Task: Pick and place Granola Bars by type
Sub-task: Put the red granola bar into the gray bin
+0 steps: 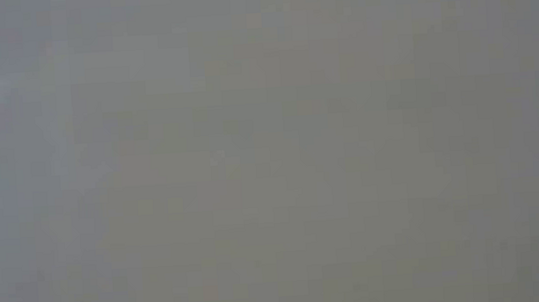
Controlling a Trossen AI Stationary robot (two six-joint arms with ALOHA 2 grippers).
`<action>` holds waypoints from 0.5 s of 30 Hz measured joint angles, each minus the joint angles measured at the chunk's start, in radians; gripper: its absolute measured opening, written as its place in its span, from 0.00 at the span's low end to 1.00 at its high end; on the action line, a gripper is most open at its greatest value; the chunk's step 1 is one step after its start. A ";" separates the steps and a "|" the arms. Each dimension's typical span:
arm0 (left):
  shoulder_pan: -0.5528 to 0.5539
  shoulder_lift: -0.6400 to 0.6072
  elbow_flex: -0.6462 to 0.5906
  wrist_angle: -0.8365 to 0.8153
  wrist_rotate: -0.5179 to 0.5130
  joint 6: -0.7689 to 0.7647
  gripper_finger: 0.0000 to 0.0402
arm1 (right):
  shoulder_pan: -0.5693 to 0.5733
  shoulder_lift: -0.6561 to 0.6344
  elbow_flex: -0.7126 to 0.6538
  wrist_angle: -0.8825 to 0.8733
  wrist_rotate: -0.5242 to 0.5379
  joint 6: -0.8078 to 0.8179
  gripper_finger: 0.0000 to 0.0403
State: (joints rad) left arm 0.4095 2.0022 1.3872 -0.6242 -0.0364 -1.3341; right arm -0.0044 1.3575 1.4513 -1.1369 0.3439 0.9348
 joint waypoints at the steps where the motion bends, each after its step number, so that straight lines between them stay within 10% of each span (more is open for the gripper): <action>1: 0.000 0.000 0.000 0.001 0.000 0.000 0.44 | 0.000 0.000 0.000 0.000 0.000 0.000 0.02; 15: 0.001 0.002 0.000 -0.006 0.000 -0.001 0.34 | 0.000 0.000 0.000 0.002 0.009 0.000 0.02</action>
State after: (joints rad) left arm 0.4102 2.0044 1.3871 -0.6297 -0.0360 -1.3354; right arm -0.0044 1.3575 1.4513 -1.1346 0.3532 0.9344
